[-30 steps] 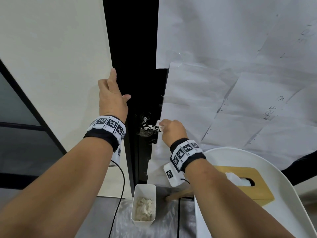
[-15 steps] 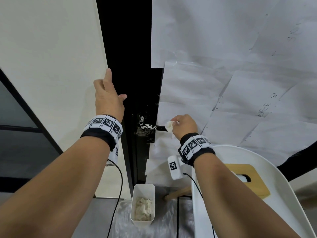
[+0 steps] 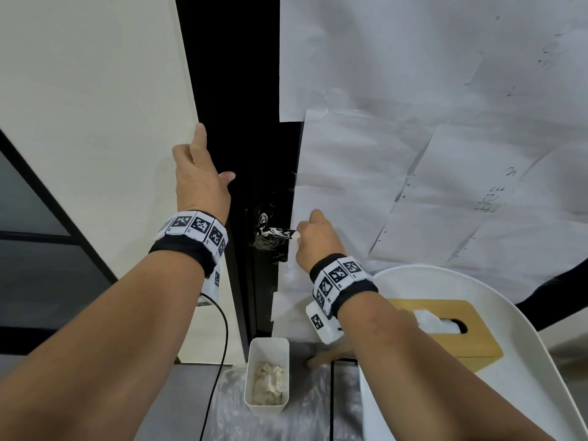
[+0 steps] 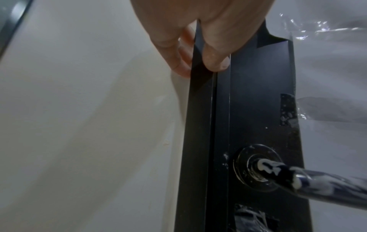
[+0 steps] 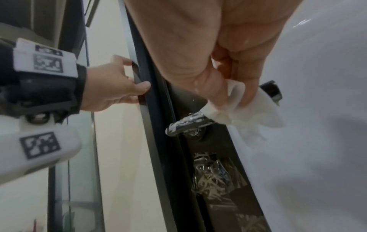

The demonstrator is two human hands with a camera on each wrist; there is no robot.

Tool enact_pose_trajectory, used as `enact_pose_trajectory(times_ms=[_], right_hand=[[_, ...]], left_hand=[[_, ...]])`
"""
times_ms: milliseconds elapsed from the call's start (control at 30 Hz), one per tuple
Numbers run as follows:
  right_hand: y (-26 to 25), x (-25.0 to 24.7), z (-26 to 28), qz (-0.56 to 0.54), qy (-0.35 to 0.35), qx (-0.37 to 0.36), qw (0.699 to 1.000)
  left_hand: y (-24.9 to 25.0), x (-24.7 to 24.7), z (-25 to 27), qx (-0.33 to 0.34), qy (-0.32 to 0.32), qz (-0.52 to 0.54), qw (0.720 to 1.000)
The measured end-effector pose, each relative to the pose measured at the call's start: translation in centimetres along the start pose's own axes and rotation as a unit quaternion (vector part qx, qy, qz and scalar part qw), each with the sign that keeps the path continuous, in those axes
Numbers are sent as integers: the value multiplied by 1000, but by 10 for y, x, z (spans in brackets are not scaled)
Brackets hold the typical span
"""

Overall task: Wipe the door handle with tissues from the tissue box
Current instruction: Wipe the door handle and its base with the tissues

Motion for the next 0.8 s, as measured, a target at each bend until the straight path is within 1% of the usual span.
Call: enact_pose_trajectory(times_ms=[67, 167, 233, 367, 500, 567, 800], right_hand=[[5, -5, -1, -35, 6, 4, 999], [26, -24, 0, -98, 64, 66, 991], [40, -33, 2, -109, 95, 102, 984], [49, -27, 6, -136, 88, 144, 976], [49, -20, 9, -180, 120, 162, 963], [51, -17, 10, -193, 118, 180, 957], [57, -13, 9, -194, 107, 205, 953]], left_hand=[[0, 0, 0, -1, 1, 2, 1000], [0, 0, 0, 2, 3, 0, 1000], [0, -1, 0, 2, 4, -3, 1000], [1, -1, 1, -2, 4, 0, 1000], [0, 0, 0, -2, 4, -2, 1000], [0, 0, 0, -3, 3, -1, 1000], [1, 1, 1, -3, 6, -7, 1000]])
Point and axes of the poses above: each hand's wrist, its own z-axis away from the middle knuckle, its own x-axis out of the palm, y = z × x, the point moved 6 cm from there along -z, towards the middle knuckle, and after that the axes turned 6 degrees about -z, right-handed, at the moved point
